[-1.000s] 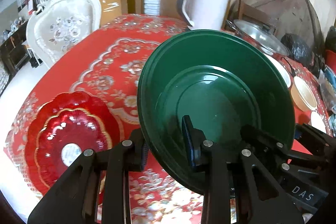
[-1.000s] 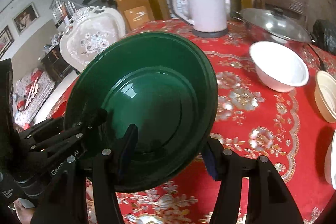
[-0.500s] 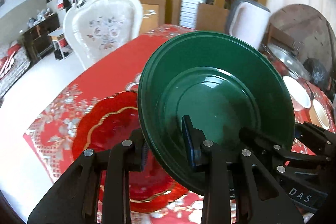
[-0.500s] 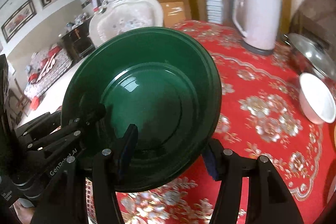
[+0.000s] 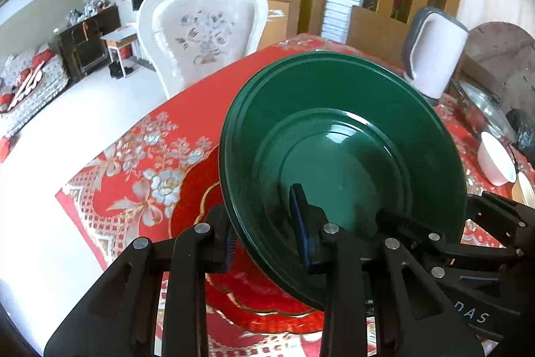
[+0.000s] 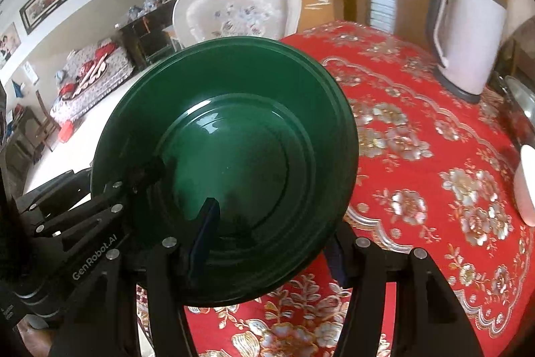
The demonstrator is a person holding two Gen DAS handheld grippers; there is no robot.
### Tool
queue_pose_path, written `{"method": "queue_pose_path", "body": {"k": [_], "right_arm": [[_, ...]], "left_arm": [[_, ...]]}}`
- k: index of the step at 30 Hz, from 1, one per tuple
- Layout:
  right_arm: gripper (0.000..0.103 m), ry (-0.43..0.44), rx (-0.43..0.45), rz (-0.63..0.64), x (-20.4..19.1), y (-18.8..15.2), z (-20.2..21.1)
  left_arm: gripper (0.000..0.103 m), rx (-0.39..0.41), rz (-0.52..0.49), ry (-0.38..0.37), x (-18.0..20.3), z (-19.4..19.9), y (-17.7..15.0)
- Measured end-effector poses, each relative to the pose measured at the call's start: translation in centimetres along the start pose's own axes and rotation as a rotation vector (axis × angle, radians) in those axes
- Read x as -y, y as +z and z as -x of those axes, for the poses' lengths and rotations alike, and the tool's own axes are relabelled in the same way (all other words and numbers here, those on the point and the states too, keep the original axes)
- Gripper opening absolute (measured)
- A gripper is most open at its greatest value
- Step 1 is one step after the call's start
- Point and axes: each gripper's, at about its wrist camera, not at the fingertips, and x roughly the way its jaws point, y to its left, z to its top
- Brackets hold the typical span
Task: Organize plates and bowls
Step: 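Carry the green bowl with both tools and lower it onto the red plates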
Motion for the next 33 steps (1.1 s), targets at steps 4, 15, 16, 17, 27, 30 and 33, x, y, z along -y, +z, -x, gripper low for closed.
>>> {"method": "queue_pose_path", "body": {"k": [4, 15, 16, 17, 27, 30, 33], "right_arm": [[0.059, 0.003, -0.021, 0.015, -1.0, -0.1, -0.8], [0.059, 0.002, -0.073, 0.039, -2.8, -0.6, -2.2], [0.059, 0.001, -0.08, 0.042, -3.0, -0.6, -2.4], [0.059, 0.0, -0.083, 0.043, -3.0, -0.6, -2.5], [0.06, 0.003, -0.128, 0.059, -3.9, -1.2, -3.4], [0.062, 0.008, -0.13, 0.055, -4.0, -1.2, -3.6], [0.063, 0.008, -0.131, 0.056, -4.1, -1.2, -3.5]], "left_arm": [[0.028, -0.014, 0.011, 0.01, -0.9, -0.6, -0.3], [0.028, -0.061, 0.029, 0.018, -2.1, -1.7, -1.3], [0.028, -0.064, 0.029, 0.019, -2.2, -1.7, -1.4], [0.028, -0.067, 0.028, 0.019, -2.2, -1.8, -1.4], [0.028, -0.108, 0.04, 0.023, -3.1, -2.6, -2.4], [0.028, -0.112, 0.04, 0.025, -3.1, -2.8, -2.5], [0.028, -0.119, 0.05, 0.022, -3.3, -3.0, -2.6]]}}
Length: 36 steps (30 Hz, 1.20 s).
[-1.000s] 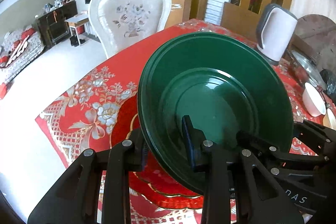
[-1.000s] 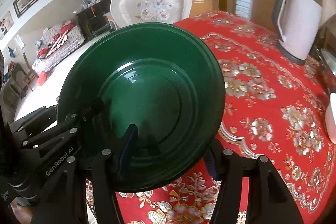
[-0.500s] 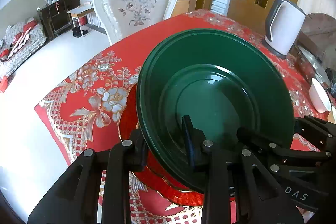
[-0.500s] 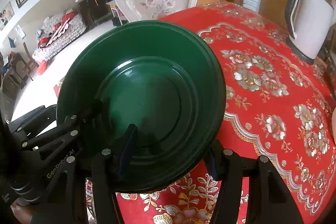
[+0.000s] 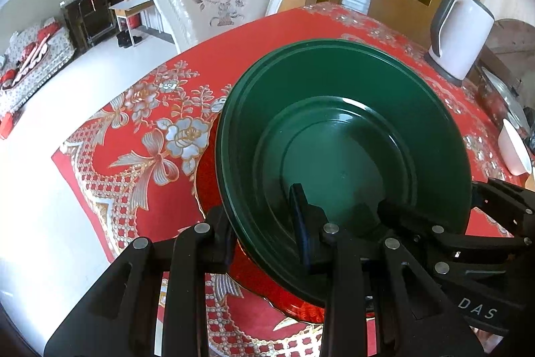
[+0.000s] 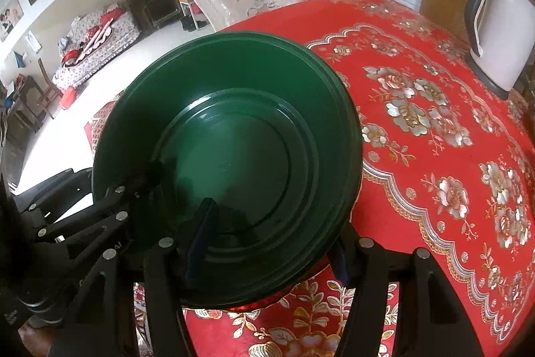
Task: Organize plates and bowls
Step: 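Carry the green bowl with both tools and lower it onto the red plates, then open both tools and withdraw from the green bowl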
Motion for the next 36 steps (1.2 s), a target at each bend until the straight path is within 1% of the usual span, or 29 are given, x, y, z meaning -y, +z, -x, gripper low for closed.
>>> {"method": "queue_pose_path", "body": {"k": [6, 7, 11, 15, 17, 21, 28, 32, 36], "right_arm": [[0.063, 0.025, -0.015, -0.017, 0.0, 0.1, -0.4], [0.063, 0.027, -0.014, -0.019, -0.1, 0.1, -0.4], [0.064, 0.051, -0.005, -0.04, 0.1, 0.2, 0.0], [0.064, 0.067, 0.006, -0.05, 0.3, 0.2, 0.3], [0.064, 0.061, 0.015, -0.049, 0.4, 0.1, 0.4], [0.067, 0.084, 0.024, -0.075, 0.7, 0.1, 0.7], [0.067, 0.084, 0.051, -0.083, 1.0, 0.0, 2.0], [0.067, 0.08, 0.069, -0.097, 1.6, -0.1, 2.7], [0.067, 0.083, 0.086, -0.107, 2.0, -0.3, 3.4]], "left_arm": [[0.029, 0.01, 0.012, 0.001, -0.2, -0.2, 0.1], [0.032, 0.011, 0.011, 0.003, -0.2, -0.2, 0.1], [0.037, 0.014, 0.008, 0.0, -0.1, -0.1, 0.1], [0.038, 0.021, 0.03, -0.007, -0.6, 0.2, 0.1], [0.038, 0.035, 0.029, 0.001, -0.8, 0.5, 0.1], [0.038, 0.068, 0.025, 0.02, -1.1, 1.4, 0.1], [0.038, 0.109, 0.035, 0.034, -1.5, 2.6, 0.4], [0.038, 0.151, 0.029, 0.051, -1.4, 3.9, 0.5], [0.038, 0.175, 0.031, 0.047, -1.1, 4.7, 0.6]]}}
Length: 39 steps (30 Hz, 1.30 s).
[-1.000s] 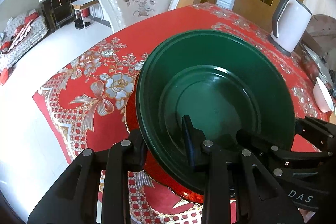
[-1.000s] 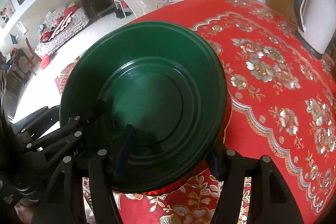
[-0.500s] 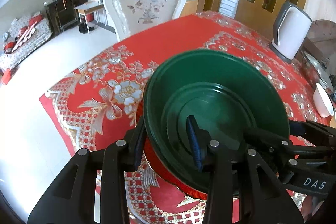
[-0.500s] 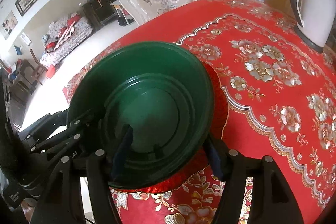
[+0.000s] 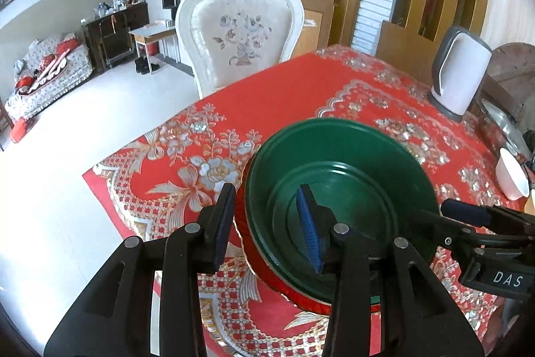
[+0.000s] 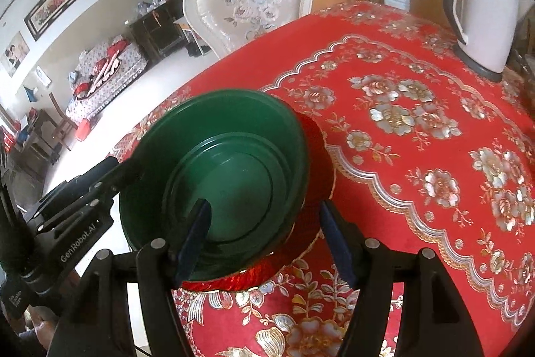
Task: Organize plates and bowls
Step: 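Open both tools and withdraw from the green bowl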
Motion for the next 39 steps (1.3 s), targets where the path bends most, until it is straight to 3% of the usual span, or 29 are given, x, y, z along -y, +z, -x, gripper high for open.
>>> {"method": "queue_pose_path", "body": {"k": [8, 21, 39], "right_arm": [[0.067, -0.012, 0.042, -0.022, 1.4, -0.3, 2.2], [0.067, -0.081, 0.104, -0.11, 6.5, -1.7, 6.5], [0.068, -0.228, 0.185, -0.281, 16.0, -5.3, 14.1]], "left_arm": [[0.038, 0.039, -0.048, -0.044, 3.2, 1.5, 0.9], [0.038, 0.044, -0.165, -0.176, 11.9, 2.6, 1.1], [0.038, 0.067, -0.329, -0.343, 24.7, 4.7, 1.6]]}}
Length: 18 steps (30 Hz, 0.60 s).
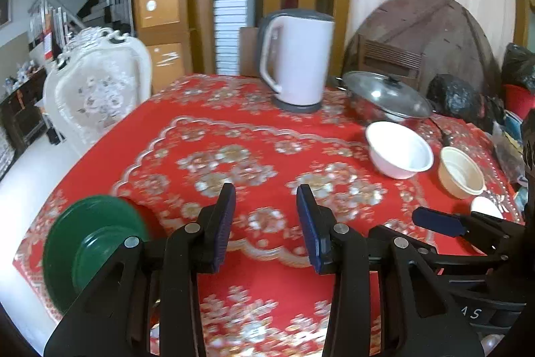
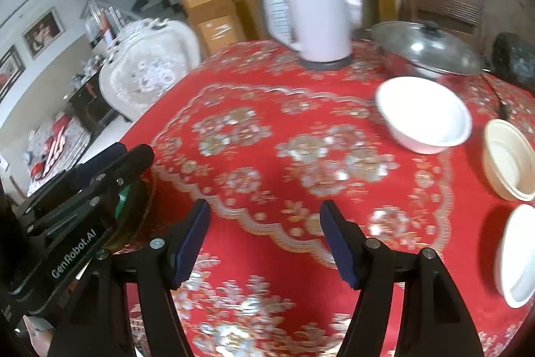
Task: Organize plates and bowls
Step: 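Open both tools and withdraw from the green bowl, then move both tools to the white plate beside the steel pot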
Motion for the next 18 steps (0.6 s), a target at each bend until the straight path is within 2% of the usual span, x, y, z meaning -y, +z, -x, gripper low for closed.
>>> {"method": "queue_pose_path", "body": {"k": [9, 12, 15, 18], "right_arm": [[0.068, -0.119, 0.023, -0.148, 8.6, 0.3, 1.7], [0.069, -0.153, 0.022, -0.205, 11.5, 0.4, 1.6], [0.069, -0.16, 0.02, -0.253, 13.6, 0.7, 1.1], [0.069, -0.155, 0.025, -0.299, 15.4, 1.1, 0.2]], "left_arm": [[0.038, -0.022, -0.063, -0.083, 6.3, -3.7, 3.2], [0.038, -0.056, -0.069, -0.113, 8.2, -6.1, 4.1], [0.038, -0.115, -0.063, -0.145, 9.8, -9.0, 4.9], [0.038, -0.13, -0.062, -0.149, 11.1, -11.3, 5.6]]}}
